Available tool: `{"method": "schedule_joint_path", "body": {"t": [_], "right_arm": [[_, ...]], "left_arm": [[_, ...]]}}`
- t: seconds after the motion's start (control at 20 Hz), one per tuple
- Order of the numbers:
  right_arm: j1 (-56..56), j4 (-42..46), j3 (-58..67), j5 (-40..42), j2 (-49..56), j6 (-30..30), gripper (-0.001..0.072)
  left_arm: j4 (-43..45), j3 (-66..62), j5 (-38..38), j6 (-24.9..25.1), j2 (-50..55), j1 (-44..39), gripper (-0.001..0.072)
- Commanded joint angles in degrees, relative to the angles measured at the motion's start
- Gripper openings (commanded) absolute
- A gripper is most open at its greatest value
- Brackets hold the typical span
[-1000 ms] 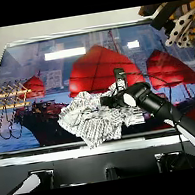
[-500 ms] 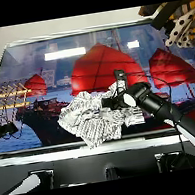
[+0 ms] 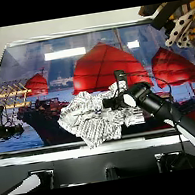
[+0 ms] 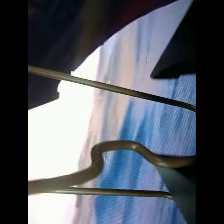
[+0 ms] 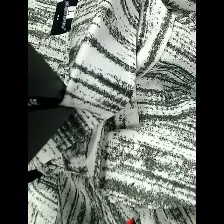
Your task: Fold the clothes and pants, and hang the long-sleeved shirts on hangers.
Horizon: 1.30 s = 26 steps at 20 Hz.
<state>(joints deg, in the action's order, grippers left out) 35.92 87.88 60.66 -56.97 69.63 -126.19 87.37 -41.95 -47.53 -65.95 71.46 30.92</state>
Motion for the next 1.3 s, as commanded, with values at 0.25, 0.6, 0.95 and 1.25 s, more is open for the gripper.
{"method": "schedule_joint_path", "body": {"t": [0.25,0.6,0.95,1.25], "right_arm": [[0.04,0.04,-0.02,-0.39,0.04,-0.28,0.003],[0.04,0.33,-0.02,-1.22,0.02,-0.28,0.003],[0.02,3.37,-0.02,-1.6,0.02,-0.28,0.003],[-0.09,10.49,0.22,-3.06,0.02,-2.6,0.003]], "left_arm": [[-0.04,0.72,1.51,-0.02,1.16,-0.07,0.0046],[-5.88,-5.92,-0.79,0.0,0.13,-0.07,0.0019],[-13.31,-23.21,-8.33,-0.87,-5.11,-1.11,0.0019],[-12.04,-27.45,-18.93,-2.03,-12.92,-14.23,0.0013]]}}
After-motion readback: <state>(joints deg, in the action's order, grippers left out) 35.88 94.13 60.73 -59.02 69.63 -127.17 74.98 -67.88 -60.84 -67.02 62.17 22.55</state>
